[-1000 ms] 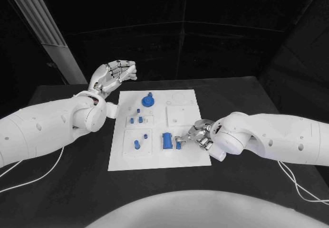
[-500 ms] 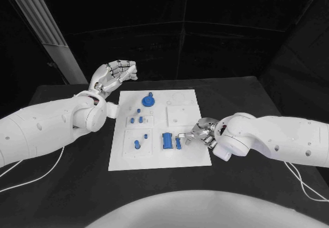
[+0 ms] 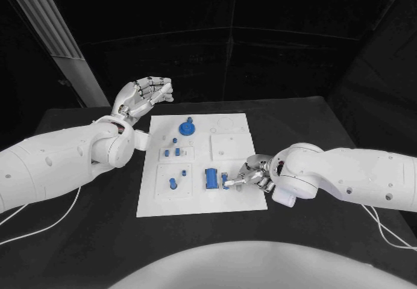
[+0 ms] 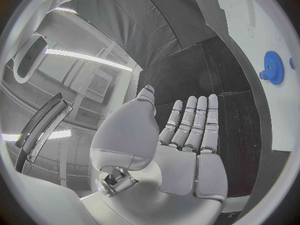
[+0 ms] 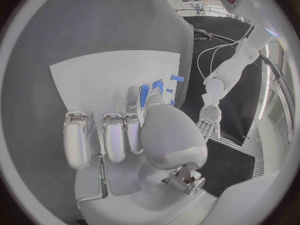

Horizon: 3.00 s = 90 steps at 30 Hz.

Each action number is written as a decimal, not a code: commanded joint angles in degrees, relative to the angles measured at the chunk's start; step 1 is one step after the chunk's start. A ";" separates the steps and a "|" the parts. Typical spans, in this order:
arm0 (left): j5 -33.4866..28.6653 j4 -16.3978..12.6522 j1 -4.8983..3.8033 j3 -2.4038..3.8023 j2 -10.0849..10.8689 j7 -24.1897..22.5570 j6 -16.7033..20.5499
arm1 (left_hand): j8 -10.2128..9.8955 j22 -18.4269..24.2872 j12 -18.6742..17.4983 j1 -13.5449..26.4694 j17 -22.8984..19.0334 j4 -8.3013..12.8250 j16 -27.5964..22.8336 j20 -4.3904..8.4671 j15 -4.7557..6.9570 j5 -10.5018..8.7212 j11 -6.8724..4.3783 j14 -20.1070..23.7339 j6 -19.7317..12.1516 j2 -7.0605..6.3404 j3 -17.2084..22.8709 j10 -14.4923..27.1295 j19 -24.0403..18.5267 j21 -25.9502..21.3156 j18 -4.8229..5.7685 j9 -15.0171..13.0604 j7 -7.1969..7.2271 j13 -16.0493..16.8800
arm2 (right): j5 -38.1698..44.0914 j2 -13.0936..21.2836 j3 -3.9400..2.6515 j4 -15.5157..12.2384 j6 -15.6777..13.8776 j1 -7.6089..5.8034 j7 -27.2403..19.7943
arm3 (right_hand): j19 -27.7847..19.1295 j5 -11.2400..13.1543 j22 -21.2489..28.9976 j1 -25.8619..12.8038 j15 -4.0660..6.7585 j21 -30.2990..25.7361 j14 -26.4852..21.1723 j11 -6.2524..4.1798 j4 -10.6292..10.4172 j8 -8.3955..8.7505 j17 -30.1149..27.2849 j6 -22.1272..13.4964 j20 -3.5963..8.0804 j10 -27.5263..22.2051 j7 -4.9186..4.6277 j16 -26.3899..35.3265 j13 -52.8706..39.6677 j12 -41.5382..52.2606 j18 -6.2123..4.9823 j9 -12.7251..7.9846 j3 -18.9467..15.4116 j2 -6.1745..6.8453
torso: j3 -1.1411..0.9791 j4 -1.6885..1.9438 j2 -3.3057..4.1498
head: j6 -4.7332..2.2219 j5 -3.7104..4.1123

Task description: Assemble the parts on the task board

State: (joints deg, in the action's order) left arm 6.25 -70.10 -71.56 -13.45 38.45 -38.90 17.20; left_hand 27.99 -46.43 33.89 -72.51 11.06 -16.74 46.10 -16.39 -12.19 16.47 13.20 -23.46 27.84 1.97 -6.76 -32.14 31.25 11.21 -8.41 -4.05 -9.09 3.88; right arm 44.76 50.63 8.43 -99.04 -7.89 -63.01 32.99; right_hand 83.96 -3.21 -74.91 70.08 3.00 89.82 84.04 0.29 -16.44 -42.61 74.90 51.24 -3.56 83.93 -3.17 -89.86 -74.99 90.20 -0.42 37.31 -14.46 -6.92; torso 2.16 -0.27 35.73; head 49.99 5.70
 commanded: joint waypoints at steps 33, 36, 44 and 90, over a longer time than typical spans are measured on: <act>-0.11 -0.01 -0.04 0.04 -0.09 -5.04 -0.67 | 0.29 0.09 0.48 0.05 -0.22 0.01 0.23 -0.03 -0.04 0.47 0.01 0.58 -0.52 0.59 -0.37 0.46 -0.01 -0.31 0.59 0.09 -6.61 -0.09 | 1.42 -2.84 -0.01 2.57 5.35 -0.05 2.64 | 6.04 0.22 -15.09 5.04 0.31 0.18 5.96 -0.79 0.80 -1.91 15.10 -1.86 0.39 6.07 0.40 -0.14 -15.01 -0.20 0.42 3.02 1.33 -4.50 | 0.00 0.06 0.01 | 0.01 0.15; -0.11 -0.01 -0.04 0.04 -0.09 -5.04 -0.67 | 0.29 0.09 0.48 0.05 -0.22 0.01 0.23 -0.03 -0.04 0.47 0.01 0.58 -0.52 0.59 -0.37 0.46 -0.01 -0.31 0.59 0.09 -6.61 -0.09 | 1.42 -2.84 -0.01 2.57 5.35 -0.05 2.64 | 6.04 0.22 -15.09 5.04 0.31 0.18 5.96 -0.79 0.80 -1.91 15.10 -1.86 0.39 6.07 0.40 -0.14 -15.01 -0.20 0.42 3.02 1.33 -4.50 | 0.00 0.06 0.01 | 0.01 0.15; -0.11 -0.06 -0.04 0.04 -0.05 -5.00 -0.70 | 0.29 0.09 0.48 0.05 -0.22 0.01 0.23 -0.03 -0.04 0.47 0.01 0.58 -0.52 0.59 -0.37 0.46 -0.01 -0.31 0.59 0.09 -6.61 -0.09 | 2.04 -3.47 -0.02 3.30 5.63 -0.05 2.67 | 6.04 -0.63 -15.09 7.69 0.40 0.18 5.96 -0.94 1.38 -1.83 15.10 -2.31 0.46 6.07 0.57 -0.14 -15.01 -0.20 0.42 3.66 2.22 -5.83 | 0.02 0.06 0.00 | 0.01 0.12; -0.11 -0.07 0.00 0.04 0.01 -4.78 -0.87 | 0.40 0.10 0.57 0.01 -0.39 0.00 0.35 -0.03 -0.05 0.54 0.02 0.67 -0.57 0.69 -0.45 0.54 -0.04 -0.33 0.60 0.09 -6.61 -0.09 | 2.82 -1.85 0.00 2.51 0.06 -0.02 -4.10 | 6.04 0.51 -15.09 7.04 0.43 0.18 5.96 -1.02 2.16 -1.90 15.10 -1.23 0.60 6.07 0.58 -0.14 -15.01 -0.20 0.42 5.75 -1.33 0.60 | 0.00 0.08 0.00 | 0.01 0.12</act>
State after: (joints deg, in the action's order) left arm 6.25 -70.12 -71.49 -13.45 38.51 -38.90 16.96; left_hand 28.20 -46.43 34.20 -72.51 10.73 -16.74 46.10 -16.39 -12.18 16.85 13.20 -23.05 27.64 1.97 -6.76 -32.14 31.25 11.21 -8.41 -4.05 -9.30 3.84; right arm 47.43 48.83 8.45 -96.45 -6.40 -62.98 30.12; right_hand 83.96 -3.00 -74.91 77.61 3.31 89.82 83.97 -0.43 -14.01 -44.23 74.90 49.54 -3.17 83.84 -2.68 -89.86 -74.93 89.84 -0.42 43.01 -15.80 -6.08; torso 2.14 -0.25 35.71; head 49.99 5.76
